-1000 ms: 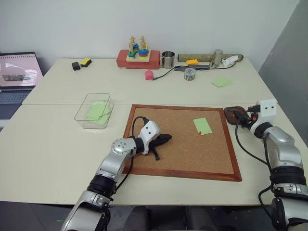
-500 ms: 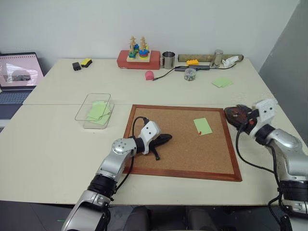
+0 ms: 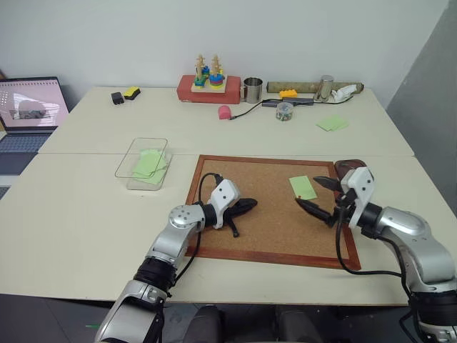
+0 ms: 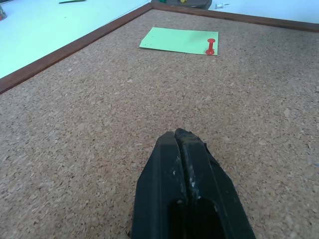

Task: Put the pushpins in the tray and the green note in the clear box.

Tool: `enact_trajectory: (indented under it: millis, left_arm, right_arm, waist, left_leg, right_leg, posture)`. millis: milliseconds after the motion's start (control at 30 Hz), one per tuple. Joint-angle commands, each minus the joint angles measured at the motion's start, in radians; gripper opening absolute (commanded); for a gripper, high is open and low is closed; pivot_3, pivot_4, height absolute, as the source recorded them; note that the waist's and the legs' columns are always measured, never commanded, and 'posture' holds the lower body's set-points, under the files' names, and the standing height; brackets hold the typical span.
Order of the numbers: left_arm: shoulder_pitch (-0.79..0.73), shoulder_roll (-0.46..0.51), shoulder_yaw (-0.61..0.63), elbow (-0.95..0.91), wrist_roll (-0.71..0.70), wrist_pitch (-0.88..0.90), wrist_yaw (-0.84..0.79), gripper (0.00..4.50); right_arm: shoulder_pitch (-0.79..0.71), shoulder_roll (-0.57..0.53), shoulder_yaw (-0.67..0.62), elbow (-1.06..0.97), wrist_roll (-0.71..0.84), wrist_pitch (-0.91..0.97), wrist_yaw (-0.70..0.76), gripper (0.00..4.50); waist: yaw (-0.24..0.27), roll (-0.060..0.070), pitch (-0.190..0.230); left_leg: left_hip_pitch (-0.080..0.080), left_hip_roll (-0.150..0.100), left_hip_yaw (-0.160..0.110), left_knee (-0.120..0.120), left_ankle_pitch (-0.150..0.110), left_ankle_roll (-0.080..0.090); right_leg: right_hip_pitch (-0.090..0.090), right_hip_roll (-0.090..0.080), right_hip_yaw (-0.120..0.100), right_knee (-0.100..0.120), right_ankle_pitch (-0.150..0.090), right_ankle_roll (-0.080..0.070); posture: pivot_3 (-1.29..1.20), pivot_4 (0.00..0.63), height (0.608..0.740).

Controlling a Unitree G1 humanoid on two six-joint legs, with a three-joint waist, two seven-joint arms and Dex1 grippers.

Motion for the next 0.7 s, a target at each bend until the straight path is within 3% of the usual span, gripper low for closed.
enact_trajectory:
  millis: [33, 467, 567, 700]
  left_arm:
    - [0.032, -0.004, -0.039, 0.091, 0.058, 0.024, 0.014, 0.0]
    - [0.044, 0.001, -0.037, 0.084, 0.061, 0.025, 0.019, 0.0]
    - [0.048, 0.002, -0.038, 0.075, 0.062, 0.028, 0.019, 0.0]
    - [0.05, 0.004, -0.037, 0.073, 0.062, 0.028, 0.018, 0.0]
  right_arm:
    - [-0.017, 0.023, 0.051, 0.033, -0.06, -0.042, -0.021, 4.49]
    - [-0.125, 0.115, 0.013, 0.34, -0.089, -0.182, -0.052, 4.49]
    - [-0.118, 0.122, -0.002, 0.361, -0.072, -0.185, -0.04, 4.07]
    - [-0.1, 0.125, -0.015, 0.36, -0.062, -0.188, -0.028, 3.09]
  waist:
    - [0.0, 0.0, 0.0]
    - [0.0, 0.0, 0.0]
    - [0.0, 0.0, 0.0]
    - [0.0, 0.0, 0.0]
  left_leg:
    - [-0.001, 0.0, 0.0, 0.0, 0.0, 0.0]
    - [0.0, -0.001, -0.001, 0.0, 0.0, 0.0]
    - [0.0, -0.001, -0.001, 0.0, 0.0, 0.0]
    - [0.0, -0.001, -0.001, 0.0, 0.0, 0.0]
  right_leg:
    - [0.0, 0.0, 0.0, -0.001, 0.0, 0.0]
    - [0.004, 0.0, 0.0, -0.005, 0.003, 0.006]
    - [0.004, 0.0, 0.0, -0.005, 0.003, 0.006]
    - [0.004, 0.0, 0.0, -0.005, 0.003, 0.006]
  posture:
    - [0.0, 0.15, 0.74]
    - [0.0, 0.15, 0.74]
    - [0.0, 0.15, 0.74]
    - [0.0, 0.15, 0.74]
